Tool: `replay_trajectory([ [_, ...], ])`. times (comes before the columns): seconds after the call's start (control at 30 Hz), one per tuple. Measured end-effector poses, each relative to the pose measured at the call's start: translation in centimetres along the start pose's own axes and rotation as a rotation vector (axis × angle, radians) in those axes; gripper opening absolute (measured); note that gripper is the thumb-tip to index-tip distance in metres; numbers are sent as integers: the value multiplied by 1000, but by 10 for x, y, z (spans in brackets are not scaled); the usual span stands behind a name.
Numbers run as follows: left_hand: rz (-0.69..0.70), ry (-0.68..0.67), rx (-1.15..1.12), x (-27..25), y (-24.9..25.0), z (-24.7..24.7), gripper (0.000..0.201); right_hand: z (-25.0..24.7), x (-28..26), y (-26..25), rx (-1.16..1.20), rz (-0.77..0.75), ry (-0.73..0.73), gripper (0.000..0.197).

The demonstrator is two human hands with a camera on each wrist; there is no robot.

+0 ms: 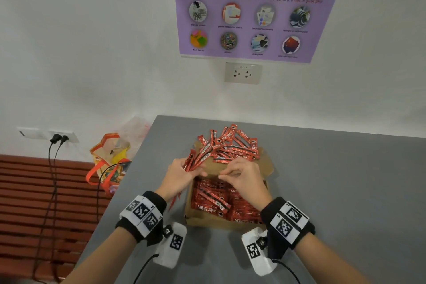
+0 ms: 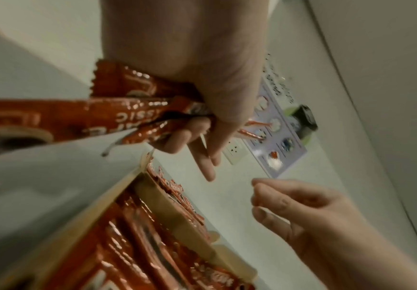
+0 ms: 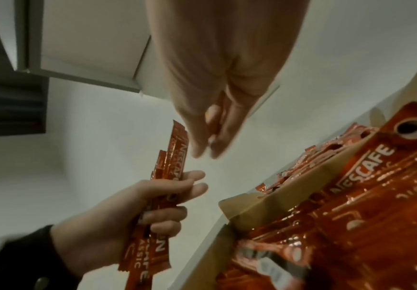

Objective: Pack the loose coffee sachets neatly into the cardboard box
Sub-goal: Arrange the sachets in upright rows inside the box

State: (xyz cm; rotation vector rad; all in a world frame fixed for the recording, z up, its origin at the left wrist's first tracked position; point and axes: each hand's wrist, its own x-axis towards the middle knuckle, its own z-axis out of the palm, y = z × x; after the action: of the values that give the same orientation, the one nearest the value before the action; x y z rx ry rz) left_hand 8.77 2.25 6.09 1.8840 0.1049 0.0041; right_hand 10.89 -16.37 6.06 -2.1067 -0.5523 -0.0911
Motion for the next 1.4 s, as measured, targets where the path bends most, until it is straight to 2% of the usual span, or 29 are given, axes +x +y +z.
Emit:
replay_trajectory([
  [0.1,0,89,114,4,-4,0,7,-1,1,6,-179,67,-105,10],
  [0.3,-39,79,176,2,-6,2,11,18,-8,7,-544,29,-427,36],
  [0.37,-42,75,178,2,-8,4,15,24,-9,9,-673,9,-478,42],
  [0.47,-56,75,188,3,-11,5,8,27,-9,11,-715,9,-483,38],
  [0.53,-57,73,199,4,-13,5,5,28,-9,11,-701,12,-481,32],
  [0.7,-45,72,261,5,-16,6,17,26,-8,13,-605,23,-442,20],
  [0.83,-42,82,258,6,-18,4,11,18,-5,19,-510,83,-354,21],
  [0.9,-41,92,249,6,-19,3,17,12,-3,19,-431,134,-329,20],
  [1.0,-39,104,246,5,-17,3,21,6,-2,17,-337,181,-347,19],
  [1.2,-16,85,293,2,-11,4,24,12,-9,8,-203,173,-386,15],
  [1.3,-3,118,204,1,-10,4,21,12,-7,8,-101,215,-281,5],
  [1.33,-3,113,151,1,-10,4,18,12,-6,7,-38,230,-242,6],
  [1.4,2,19,30,1,-10,5,9,13,-3,2,101,264,-166,16],
])
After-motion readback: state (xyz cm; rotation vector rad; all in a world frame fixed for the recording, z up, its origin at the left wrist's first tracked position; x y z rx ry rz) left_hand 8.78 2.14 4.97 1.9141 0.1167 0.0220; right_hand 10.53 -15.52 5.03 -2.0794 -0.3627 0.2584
